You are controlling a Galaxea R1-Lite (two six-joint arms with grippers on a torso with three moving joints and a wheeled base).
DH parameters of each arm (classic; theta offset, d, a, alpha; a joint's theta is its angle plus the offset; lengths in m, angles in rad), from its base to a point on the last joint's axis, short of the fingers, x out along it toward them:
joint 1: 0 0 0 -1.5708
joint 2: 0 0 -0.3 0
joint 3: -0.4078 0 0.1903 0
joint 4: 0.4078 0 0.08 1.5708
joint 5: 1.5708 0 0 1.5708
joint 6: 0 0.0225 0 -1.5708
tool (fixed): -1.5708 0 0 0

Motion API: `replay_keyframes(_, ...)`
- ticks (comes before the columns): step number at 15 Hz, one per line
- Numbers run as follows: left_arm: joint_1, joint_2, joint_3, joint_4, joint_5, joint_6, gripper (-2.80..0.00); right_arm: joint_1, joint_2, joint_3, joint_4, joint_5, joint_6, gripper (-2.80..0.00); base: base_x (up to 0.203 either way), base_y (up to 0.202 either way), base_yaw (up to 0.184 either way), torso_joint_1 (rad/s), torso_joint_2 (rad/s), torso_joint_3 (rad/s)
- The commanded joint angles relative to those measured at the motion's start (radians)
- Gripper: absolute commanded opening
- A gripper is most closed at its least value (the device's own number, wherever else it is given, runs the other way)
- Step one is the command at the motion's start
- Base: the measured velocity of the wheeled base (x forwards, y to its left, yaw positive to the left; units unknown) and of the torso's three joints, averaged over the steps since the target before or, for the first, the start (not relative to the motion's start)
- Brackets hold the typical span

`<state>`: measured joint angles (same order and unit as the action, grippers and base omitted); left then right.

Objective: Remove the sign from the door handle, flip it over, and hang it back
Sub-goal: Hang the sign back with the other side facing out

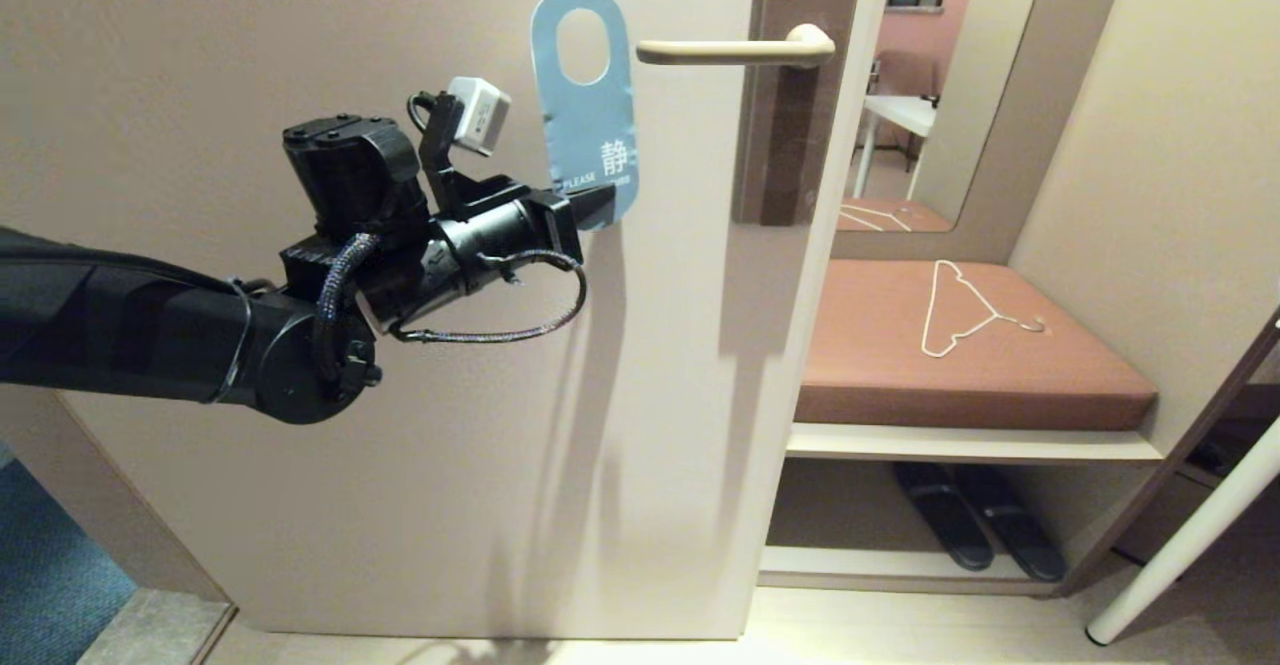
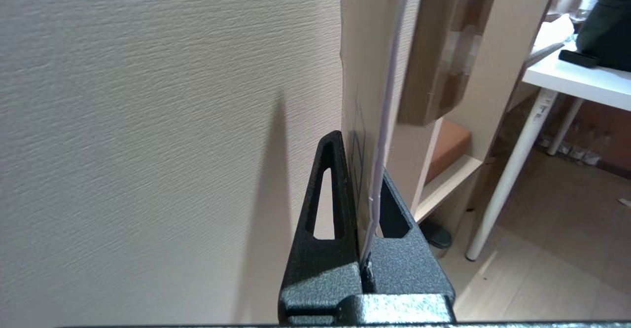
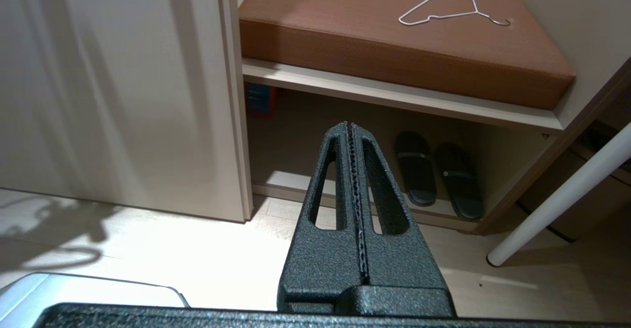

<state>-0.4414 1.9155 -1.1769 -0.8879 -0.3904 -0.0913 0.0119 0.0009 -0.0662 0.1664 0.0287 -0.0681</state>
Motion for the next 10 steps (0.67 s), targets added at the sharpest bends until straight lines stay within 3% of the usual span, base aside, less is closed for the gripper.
replay_keyframes(1,-0.013,0.002,-0.004,-0.005,-0.002,-0.001,-2.8,0.0,0.001,0.0,0.001,0.0,-0.001,-2.8,0.0,0.0,0.0,0.0,0.0,0.0)
replay_keyframes(10,-0.1,-0.004,-0.018,-0.005,0.031,0.001,-2.8,0.0,0.001,0.0,0.001,0.0,-0.001,-2.8,0.0,0.0,0.0,0.0,0.0,0.0)
